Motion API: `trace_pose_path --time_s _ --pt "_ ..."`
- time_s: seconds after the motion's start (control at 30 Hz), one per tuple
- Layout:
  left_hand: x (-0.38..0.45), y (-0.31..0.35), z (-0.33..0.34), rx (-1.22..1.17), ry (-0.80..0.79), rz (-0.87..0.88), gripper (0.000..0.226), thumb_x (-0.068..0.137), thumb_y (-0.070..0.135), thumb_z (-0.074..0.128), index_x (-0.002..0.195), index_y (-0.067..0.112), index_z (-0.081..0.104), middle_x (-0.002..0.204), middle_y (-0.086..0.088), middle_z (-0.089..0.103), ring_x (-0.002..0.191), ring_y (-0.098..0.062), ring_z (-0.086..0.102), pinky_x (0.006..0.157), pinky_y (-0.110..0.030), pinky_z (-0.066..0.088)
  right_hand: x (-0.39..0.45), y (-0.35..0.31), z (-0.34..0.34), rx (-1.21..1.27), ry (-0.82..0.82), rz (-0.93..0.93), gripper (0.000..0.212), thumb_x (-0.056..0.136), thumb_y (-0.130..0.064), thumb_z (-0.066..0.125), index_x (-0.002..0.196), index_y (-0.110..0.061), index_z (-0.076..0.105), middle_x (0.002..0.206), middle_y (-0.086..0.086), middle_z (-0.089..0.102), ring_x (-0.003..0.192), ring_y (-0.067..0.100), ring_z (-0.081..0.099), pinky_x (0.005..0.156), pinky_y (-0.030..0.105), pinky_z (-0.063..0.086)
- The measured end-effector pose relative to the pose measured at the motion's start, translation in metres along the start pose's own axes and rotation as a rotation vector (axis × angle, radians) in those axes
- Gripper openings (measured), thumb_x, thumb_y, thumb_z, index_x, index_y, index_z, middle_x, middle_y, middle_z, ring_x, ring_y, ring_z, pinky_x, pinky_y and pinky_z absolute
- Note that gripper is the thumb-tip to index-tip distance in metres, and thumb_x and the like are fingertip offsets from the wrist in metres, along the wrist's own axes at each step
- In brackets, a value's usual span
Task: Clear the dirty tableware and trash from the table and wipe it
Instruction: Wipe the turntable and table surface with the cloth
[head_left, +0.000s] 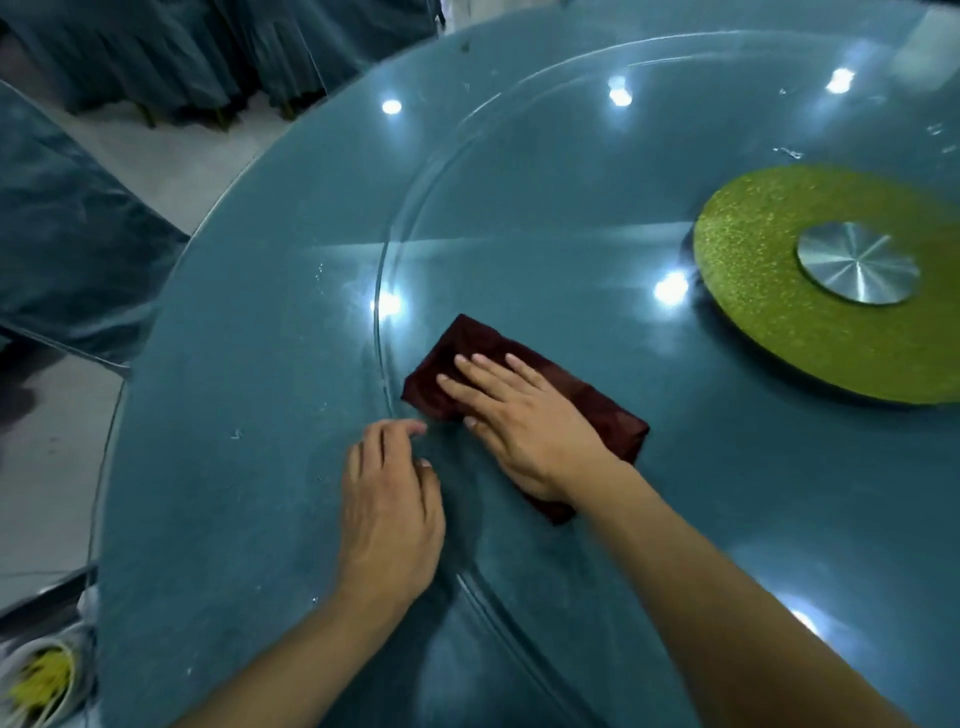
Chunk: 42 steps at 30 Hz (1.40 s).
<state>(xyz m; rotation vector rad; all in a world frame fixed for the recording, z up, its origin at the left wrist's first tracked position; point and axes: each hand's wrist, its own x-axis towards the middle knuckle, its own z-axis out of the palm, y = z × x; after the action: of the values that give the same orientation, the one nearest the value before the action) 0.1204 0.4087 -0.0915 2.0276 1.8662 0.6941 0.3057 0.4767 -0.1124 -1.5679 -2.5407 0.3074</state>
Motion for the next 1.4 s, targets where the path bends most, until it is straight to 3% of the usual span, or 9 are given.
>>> trace_pose_path --time_s 0.13,0.23,0.33,0.47,0.73,0.87,1.2,1.3,1.4 --pt "-0.007 0.015 0.021 0.070 -0.073 0.152 0.033 0.092 0.022 0.037 0.116 0.015 0.058 0.124 -0.004 0.056 0.112 -0.027 0.051 0.100 -0.048 0.044 -0.077 0.091 -0.019 0.009 0.174 0.495 0.057 0.100 -0.042 0.026 0.156 -0.028 0.033 0.163 0.003 0.029 0.151 0.019 0.024 0.124 0.039 0.010" --pt "-0.008 0.028 0.038 0.145 -0.167 0.254 0.045 0.095 0.027 0.034 0.133 0.014 0.055 0.145 -0.007 0.050 0.135 -0.031 0.046 0.115 -0.049 0.036 -0.147 0.162 -0.038 -0.011 0.279 0.916 0.065 0.096 -0.043 0.024 0.156 -0.021 0.033 0.163 0.011 0.028 0.151 0.028 0.024 0.123 0.048 0.013" --pt "-0.008 0.030 0.046 0.182 -0.214 0.270 0.052 0.099 0.032 0.030 0.145 0.013 0.046 0.157 -0.008 0.040 0.147 -0.030 0.035 0.121 -0.051 0.029 -0.188 0.189 -0.050 -0.002 0.269 1.141 0.068 0.095 -0.046 0.019 0.158 -0.021 0.025 0.165 0.012 0.021 0.152 0.029 0.018 0.124 0.051 0.010" --pt "-0.006 0.023 0.048 0.133 -0.195 0.289 0.051 0.100 0.029 0.033 0.147 0.013 0.045 0.158 -0.007 0.039 0.149 -0.029 0.031 0.123 -0.051 0.024 -0.172 0.156 -0.040 -0.014 0.293 1.062 0.065 0.097 -0.043 0.021 0.158 -0.019 0.027 0.164 0.013 0.024 0.152 0.030 0.021 0.124 0.050 0.011" --pt "0.026 -0.003 0.049 -0.043 -0.197 0.311 0.053 0.097 0.015 0.026 0.143 0.003 0.049 0.153 -0.014 0.045 0.143 -0.032 0.041 0.124 -0.044 0.022 -0.096 -0.051 0.025 0.013 0.195 0.469 0.055 0.105 -0.036 0.032 0.158 -0.024 0.026 0.166 0.004 0.023 0.154 0.019 0.015 0.125 0.043 0.010" --pt "0.042 -0.008 0.044 -0.045 -0.184 0.332 0.053 0.095 0.007 0.028 0.144 -0.001 0.047 0.152 -0.017 0.046 0.143 -0.032 0.041 0.121 -0.049 0.028 -0.098 -0.052 0.023 0.021 0.171 0.424 0.055 0.105 -0.034 0.032 0.159 -0.027 0.023 0.166 0.001 0.020 0.154 0.016 0.012 0.126 0.040 0.006" --pt "0.078 -0.013 0.038 0.255 -0.052 0.404 0.037 0.100 0.011 0.045 0.135 0.010 0.057 0.142 -0.011 0.058 0.113 -0.041 0.055 0.100 -0.053 0.041 -0.226 0.144 -0.034 -0.004 0.327 1.175 0.055 0.105 -0.036 0.029 0.159 -0.027 0.024 0.166 0.004 0.019 0.153 0.020 0.016 0.125 0.043 0.006" --pt "0.075 -0.012 0.034 0.239 0.001 0.365 0.037 0.096 0.004 0.052 0.132 0.008 0.061 0.134 -0.015 0.060 0.106 -0.043 0.055 0.098 -0.053 0.042 -0.223 0.157 -0.039 0.007 0.348 1.257 0.055 0.107 -0.034 0.029 0.160 -0.025 0.020 0.167 0.006 0.016 0.154 0.021 0.011 0.125 0.044 0.003" --pt "0.064 -0.017 0.033 0.166 -0.033 0.342 0.044 0.090 -0.005 0.051 0.131 0.005 0.060 0.132 -0.017 0.059 0.111 -0.042 0.054 0.103 -0.052 0.042 -0.192 0.125 -0.025 -0.024 0.333 1.137 0.055 0.106 -0.035 0.029 0.160 -0.024 0.021 0.167 0.007 0.018 0.154 0.022 0.014 0.125 0.045 0.005"
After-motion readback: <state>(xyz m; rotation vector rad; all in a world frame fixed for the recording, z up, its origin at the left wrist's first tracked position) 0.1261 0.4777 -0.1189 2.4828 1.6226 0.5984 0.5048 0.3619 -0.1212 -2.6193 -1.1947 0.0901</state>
